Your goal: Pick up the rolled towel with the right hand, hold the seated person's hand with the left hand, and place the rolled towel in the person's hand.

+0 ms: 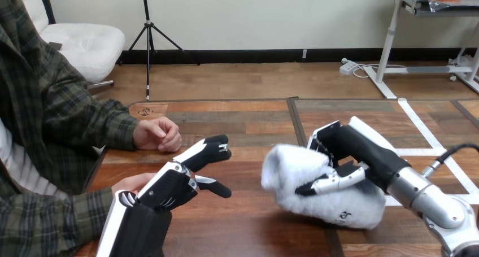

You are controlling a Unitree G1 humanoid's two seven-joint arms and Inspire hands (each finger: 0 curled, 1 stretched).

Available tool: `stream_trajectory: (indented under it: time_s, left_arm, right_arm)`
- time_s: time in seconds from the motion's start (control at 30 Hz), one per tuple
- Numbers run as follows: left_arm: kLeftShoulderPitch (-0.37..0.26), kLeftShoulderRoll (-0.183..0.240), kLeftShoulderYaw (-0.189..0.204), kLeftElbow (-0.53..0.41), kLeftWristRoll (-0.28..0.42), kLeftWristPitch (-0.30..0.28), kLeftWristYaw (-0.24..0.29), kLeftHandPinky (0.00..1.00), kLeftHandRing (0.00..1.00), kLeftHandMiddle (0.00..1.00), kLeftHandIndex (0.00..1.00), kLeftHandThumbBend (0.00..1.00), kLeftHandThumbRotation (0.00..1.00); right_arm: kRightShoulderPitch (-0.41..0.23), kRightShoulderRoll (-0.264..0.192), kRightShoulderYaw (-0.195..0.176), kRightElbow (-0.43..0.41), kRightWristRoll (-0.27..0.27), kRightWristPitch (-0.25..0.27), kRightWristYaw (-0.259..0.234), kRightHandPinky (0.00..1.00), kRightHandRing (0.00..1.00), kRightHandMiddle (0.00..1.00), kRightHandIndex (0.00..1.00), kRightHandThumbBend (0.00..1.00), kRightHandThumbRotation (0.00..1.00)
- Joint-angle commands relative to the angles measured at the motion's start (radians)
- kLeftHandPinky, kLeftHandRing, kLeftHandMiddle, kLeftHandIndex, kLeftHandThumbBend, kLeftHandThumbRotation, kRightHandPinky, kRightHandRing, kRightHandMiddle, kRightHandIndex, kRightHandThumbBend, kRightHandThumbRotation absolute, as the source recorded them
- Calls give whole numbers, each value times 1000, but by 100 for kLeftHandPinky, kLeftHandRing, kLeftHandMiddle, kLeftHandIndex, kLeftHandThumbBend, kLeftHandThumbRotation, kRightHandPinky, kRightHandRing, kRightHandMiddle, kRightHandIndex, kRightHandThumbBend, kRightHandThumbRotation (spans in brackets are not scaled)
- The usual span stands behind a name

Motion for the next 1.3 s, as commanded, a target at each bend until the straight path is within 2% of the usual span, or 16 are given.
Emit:
stream_trajectory:
  time_s: [0.0, 0.13, 0.43, 0.6, 0.7, 0.83, 1.0, 1.13, 1.27]
  left_arm:
    - [-42, -11, 36, -12, 43, -4, 18, 56, 79, 84, 78, 100, 40]
    - [-41, -9, 41, -7, 53, -4, 25, 55, 79, 84, 79, 100, 41]
    - [-34, -10, 41, -11, 54, 9, 33, 57, 80, 85, 79, 100, 38]
    - [-33, -10, 40, -16, 63, 13, 38, 60, 81, 86, 80, 100, 34]
    - [-28, -16, 51, -26, 92, 22, 49, 61, 82, 86, 81, 100, 33]
    - [-24, -30, 83, -36, 162, 23, 76, 64, 83, 87, 81, 100, 33]
    - [-14, -43, 110, -56, 235, 38, 109, 68, 85, 87, 82, 100, 29]
    - [5, -57, 151, -101, 342, 66, 152, 72, 86, 87, 83, 100, 29]
    - [24, -59, 175, -148, 415, 87, 184, 77, 87, 87, 83, 100, 30]
  right_arm:
    - [-20, 41, -91, -53, 100, -8, 72, 14, 20, 27, 26, 68, 0]
    - [-18, 60, -143, -65, 181, 6, 151, 14, 20, 27, 27, 68, 0]
    - [-12, 93, -229, -94, 314, 49, 293, 14, 20, 27, 27, 67, 0]
    - [-8, 104, -259, -109, 359, 73, 344, 13, 19, 27, 28, 67, 0]
    - [-6, 111, -275, -119, 382, 82, 377, 13, 19, 27, 28, 67, 0]
    - [-3, 124, -299, -137, 422, 107, 426, 13, 19, 27, 28, 67, 0]
    - [1, 135, -318, -155, 446, 131, 454, 14, 20, 27, 28, 68, 0]
    - [9, 141, -327, -174, 456, 128, 471, 14, 20, 27, 28, 69, 0]
    - [14, 147, -338, -185, 470, 137, 495, 14, 20, 27, 28, 69, 0]
